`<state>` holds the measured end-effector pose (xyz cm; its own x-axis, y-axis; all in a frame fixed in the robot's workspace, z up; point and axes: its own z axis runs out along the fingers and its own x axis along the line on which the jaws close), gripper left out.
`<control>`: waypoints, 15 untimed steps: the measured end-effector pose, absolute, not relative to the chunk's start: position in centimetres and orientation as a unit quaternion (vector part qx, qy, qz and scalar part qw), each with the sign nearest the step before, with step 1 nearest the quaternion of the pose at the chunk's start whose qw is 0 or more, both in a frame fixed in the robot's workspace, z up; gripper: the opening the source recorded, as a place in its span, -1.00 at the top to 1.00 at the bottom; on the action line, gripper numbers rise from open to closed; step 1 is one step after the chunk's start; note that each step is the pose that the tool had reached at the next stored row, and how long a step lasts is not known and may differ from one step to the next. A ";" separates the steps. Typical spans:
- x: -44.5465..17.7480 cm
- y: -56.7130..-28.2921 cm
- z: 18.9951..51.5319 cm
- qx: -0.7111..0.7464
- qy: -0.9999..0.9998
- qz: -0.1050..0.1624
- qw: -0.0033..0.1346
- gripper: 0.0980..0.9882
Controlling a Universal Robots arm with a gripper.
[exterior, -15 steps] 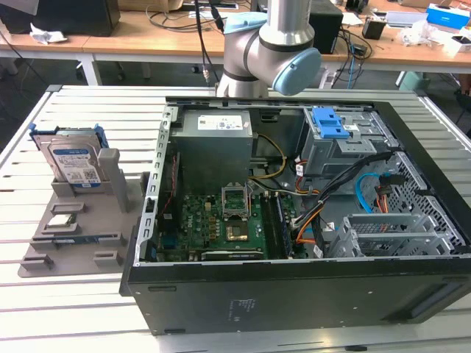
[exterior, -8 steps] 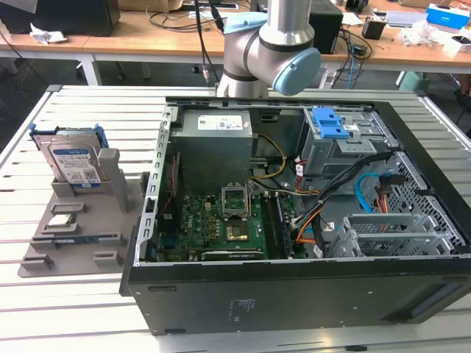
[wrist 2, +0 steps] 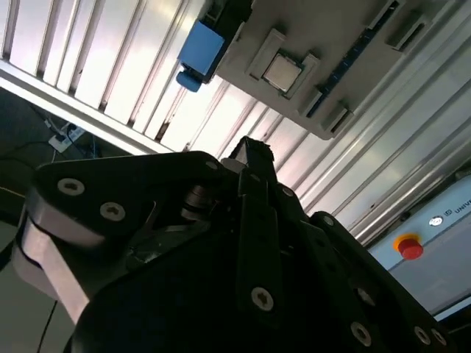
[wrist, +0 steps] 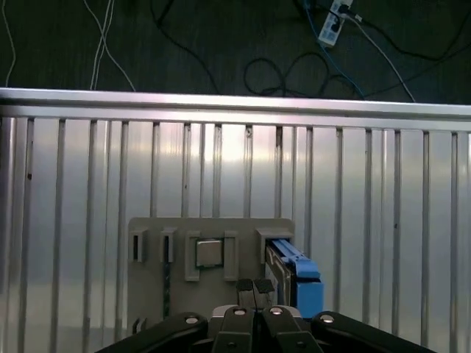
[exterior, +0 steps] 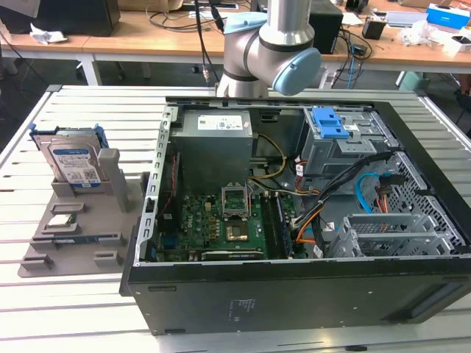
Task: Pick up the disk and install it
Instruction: 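Pick up the disk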
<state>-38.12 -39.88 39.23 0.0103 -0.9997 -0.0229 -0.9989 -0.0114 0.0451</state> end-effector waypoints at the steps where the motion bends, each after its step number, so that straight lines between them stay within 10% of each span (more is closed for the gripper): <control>1: -38.1 -39.9 39.2 0.705 -0.708 -0.024 0.008 0.98; 15: -38.1 -39.9 38.6 0.657 -0.754 -0.024 0.006 0.98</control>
